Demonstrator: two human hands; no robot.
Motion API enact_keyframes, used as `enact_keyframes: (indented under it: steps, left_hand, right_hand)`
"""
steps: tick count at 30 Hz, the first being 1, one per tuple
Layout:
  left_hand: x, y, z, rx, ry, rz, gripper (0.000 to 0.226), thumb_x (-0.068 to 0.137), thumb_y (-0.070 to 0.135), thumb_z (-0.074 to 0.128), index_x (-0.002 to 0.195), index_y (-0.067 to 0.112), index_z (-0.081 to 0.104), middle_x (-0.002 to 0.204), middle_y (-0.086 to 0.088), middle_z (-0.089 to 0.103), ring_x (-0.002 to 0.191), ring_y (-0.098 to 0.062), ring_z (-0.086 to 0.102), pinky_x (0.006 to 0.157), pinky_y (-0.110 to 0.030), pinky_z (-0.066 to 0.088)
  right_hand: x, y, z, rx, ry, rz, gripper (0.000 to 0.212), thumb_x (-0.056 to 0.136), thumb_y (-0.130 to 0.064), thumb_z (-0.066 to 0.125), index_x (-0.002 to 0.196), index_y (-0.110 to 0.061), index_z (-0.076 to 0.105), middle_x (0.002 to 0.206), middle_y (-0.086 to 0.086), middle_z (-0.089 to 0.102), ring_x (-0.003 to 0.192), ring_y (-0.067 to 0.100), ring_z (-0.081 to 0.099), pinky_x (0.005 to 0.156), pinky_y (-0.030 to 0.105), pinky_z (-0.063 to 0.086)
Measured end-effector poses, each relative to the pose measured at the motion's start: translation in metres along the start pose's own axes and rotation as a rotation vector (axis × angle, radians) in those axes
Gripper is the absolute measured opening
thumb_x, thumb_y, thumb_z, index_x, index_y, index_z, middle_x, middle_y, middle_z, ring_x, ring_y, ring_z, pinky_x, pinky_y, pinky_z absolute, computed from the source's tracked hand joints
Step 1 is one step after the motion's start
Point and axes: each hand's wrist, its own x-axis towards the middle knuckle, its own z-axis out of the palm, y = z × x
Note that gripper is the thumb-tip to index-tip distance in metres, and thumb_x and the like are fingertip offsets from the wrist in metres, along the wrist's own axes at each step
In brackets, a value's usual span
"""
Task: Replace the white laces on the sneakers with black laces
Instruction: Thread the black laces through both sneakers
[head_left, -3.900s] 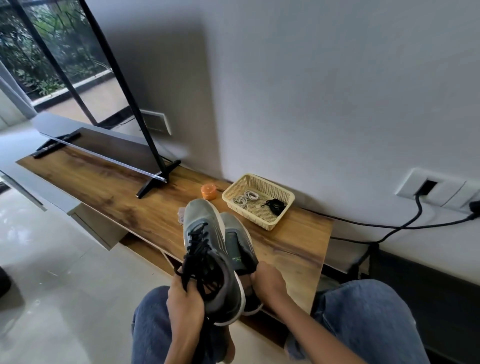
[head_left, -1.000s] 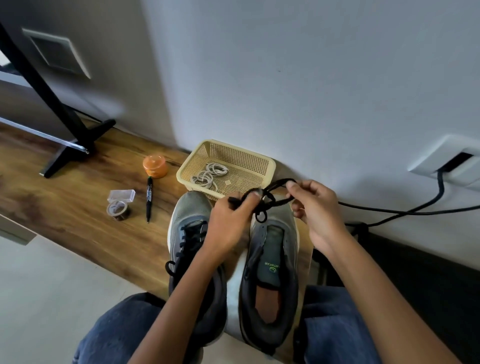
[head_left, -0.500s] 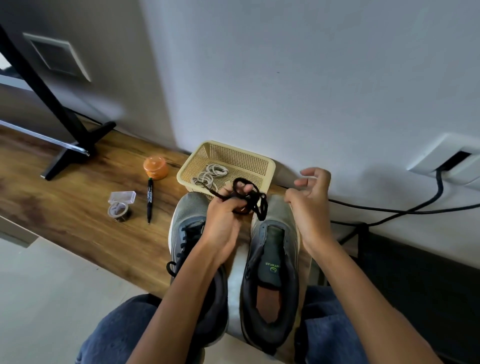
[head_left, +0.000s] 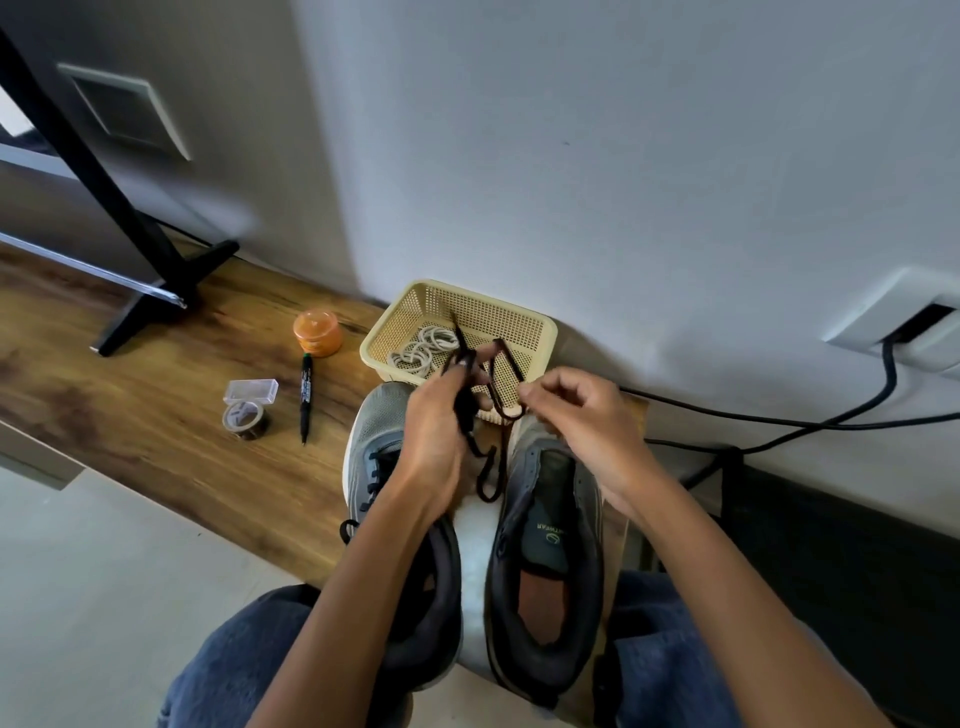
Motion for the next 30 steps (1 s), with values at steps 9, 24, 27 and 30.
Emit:
enact_keyframes:
  steps: [9, 24, 27, 30]
  left_hand:
    - [0.01, 0.0, -0.018, 0.236, 0.334, 0.124, 0.036, 0.104, 0.028, 0.038, 0.101, 0.019, 0.073, 0.082, 0.0, 0.068, 0.077, -0.011, 0.052, 0.072, -0.035, 0.044]
    - [0.011, 0.002, -0.017, 0.144, 0.343, 0.057, 0.034, 0.099, 0.023, 0.036, 0.1, 0.022, 0.071, 0.112, -0.01, 0.066, 0.066, -0.008, 0.062, 0.074, -0.031, 0.044]
    - [0.008, 0.001, -0.008, 0.123, 0.202, 0.013, 0.036, 0.102, 0.022, 0.032, 0.106, 0.019, 0.068, 0.101, -0.007, 0.067, 0.067, -0.011, 0.065, 0.069, -0.03, 0.048]
    - [0.004, -0.001, 0.0, 0.058, 0.046, -0.037, 0.037, 0.104, 0.025, 0.03, 0.106, 0.019, 0.066, 0.087, 0.002, 0.069, 0.069, -0.013, 0.066, 0.065, -0.024, 0.053]
  right_hand:
    - [0.015, 0.001, -0.024, 0.756, 0.394, 0.215, 0.015, 0.098, -0.01, 0.047, 0.083, -0.012, 0.049, 0.063, 0.0, 0.069, 0.056, 0.012, 0.067, 0.048, 0.018, 0.048]
    - [0.012, 0.019, -0.05, -0.199, 0.473, 0.259, 0.037, 0.093, -0.012, 0.047, 0.13, -0.014, 0.046, 0.087, -0.004, 0.057, 0.083, 0.025, 0.067, 0.08, 0.041, 0.054]
    - [0.006, 0.011, -0.032, -0.448, 0.419, 0.022, 0.018, 0.091, -0.023, 0.054, 0.108, -0.019, 0.06, 0.081, -0.008, 0.061, 0.08, 0.018, 0.063, 0.075, 0.03, 0.05]
    - [0.003, 0.004, -0.01, -0.39, 0.135, -0.118, 0.021, 0.093, -0.025, 0.058, 0.113, -0.021, 0.061, 0.094, -0.012, 0.06, 0.077, 0.003, 0.057, 0.065, 0.012, 0.041]
